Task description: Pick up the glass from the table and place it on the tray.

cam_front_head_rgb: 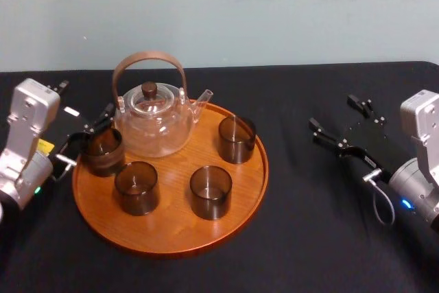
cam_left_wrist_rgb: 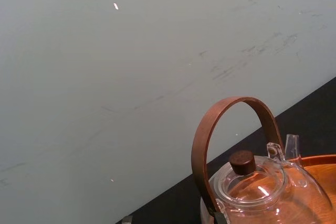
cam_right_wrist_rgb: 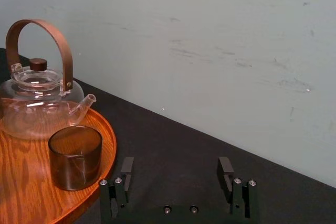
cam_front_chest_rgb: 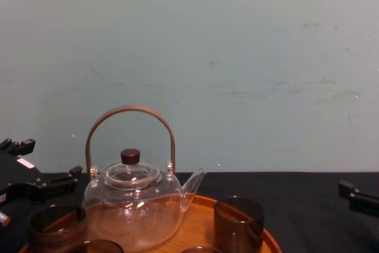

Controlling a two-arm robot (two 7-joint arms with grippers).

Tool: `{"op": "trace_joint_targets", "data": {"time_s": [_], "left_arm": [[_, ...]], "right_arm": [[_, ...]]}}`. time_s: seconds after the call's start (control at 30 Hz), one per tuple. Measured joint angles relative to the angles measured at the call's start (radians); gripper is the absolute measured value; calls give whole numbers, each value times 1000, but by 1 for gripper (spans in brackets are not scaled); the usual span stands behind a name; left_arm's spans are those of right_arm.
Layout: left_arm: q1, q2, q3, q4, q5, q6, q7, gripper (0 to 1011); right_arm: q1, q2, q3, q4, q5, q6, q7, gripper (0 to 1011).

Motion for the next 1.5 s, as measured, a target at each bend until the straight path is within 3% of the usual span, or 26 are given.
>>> {"op": "trace_joint_targets", "data": {"time_s": [1.5], "left_arm": [[0,0,0,0,0,0,0,1001]], "right_arm": [[0,2,0,-3,2,2,0,1002]]}}
